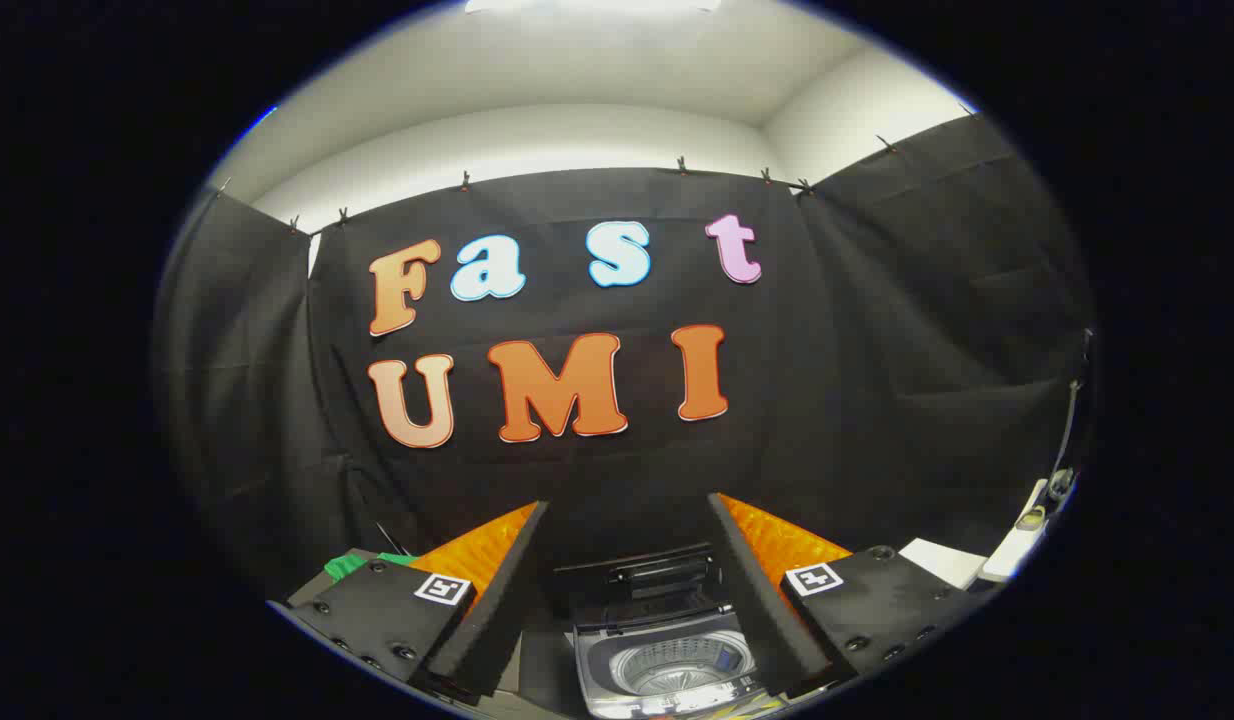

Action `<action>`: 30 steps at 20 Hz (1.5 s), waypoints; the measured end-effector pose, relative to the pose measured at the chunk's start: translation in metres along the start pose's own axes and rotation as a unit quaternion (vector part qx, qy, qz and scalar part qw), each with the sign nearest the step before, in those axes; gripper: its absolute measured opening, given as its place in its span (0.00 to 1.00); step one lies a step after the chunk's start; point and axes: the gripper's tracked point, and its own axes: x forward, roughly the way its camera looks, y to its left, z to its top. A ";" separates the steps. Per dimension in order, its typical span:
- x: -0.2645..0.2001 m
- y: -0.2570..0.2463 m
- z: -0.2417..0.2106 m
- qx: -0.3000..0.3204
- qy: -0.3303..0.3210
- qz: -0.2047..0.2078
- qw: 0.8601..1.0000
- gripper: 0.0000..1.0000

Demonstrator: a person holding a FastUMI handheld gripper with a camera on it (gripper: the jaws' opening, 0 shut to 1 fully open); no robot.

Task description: Put the clothes into the washing machine and then close the washing machine lid.

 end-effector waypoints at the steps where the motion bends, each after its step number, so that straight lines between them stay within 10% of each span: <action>1: -0.003 0.000 0.001 -0.015 0.003 -0.003 1.000 0.98; 30: 0.017 0.042 -0.008 -0.020 0.013 0.016 1.000 0.98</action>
